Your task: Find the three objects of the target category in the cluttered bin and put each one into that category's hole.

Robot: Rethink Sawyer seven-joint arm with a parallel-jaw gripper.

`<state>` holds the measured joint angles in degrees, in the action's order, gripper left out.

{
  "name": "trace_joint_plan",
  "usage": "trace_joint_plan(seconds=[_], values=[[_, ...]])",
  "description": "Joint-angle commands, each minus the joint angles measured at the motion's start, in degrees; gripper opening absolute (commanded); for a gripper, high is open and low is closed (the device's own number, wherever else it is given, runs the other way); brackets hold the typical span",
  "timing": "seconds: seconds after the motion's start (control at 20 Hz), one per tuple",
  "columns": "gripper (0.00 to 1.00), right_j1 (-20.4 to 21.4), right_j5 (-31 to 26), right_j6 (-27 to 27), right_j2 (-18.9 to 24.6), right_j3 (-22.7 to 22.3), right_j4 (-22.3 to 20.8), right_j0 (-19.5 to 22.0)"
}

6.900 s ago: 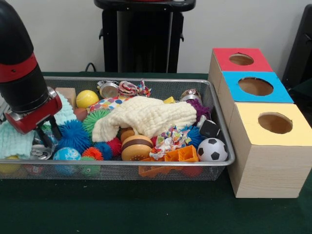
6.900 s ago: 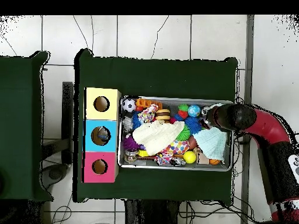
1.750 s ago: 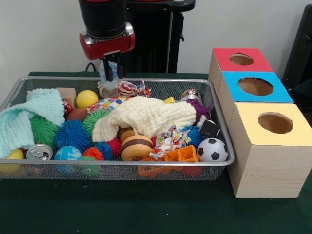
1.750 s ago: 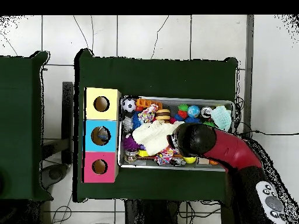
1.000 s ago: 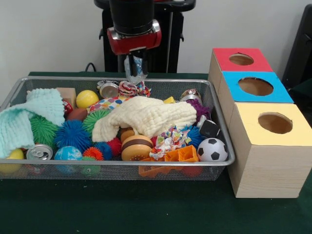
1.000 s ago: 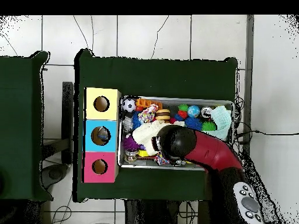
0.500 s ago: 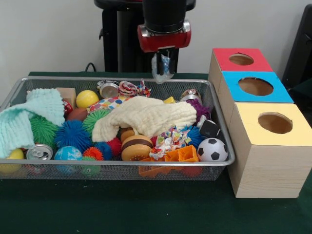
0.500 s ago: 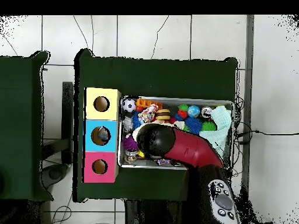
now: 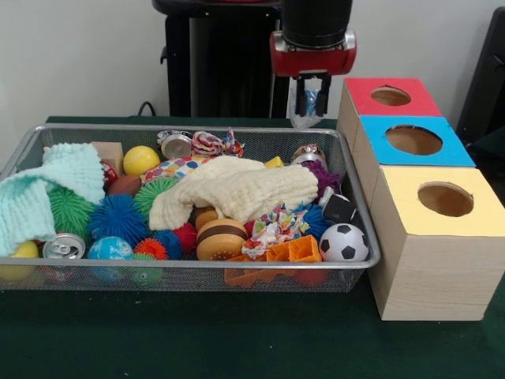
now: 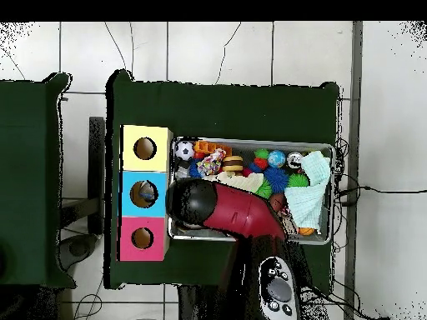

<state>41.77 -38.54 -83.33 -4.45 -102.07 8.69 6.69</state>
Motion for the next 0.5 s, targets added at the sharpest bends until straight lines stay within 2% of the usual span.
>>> trace_joint_plan(seconds=[0.05, 0.5], values=[[0.0, 0.53, 3.04, -19.45, -0.63, -4.51, 4.61, -2.15], [0.0, 2.35, -6.64, -25.87, -4.87, 0.07, 4.03, -7.81]])
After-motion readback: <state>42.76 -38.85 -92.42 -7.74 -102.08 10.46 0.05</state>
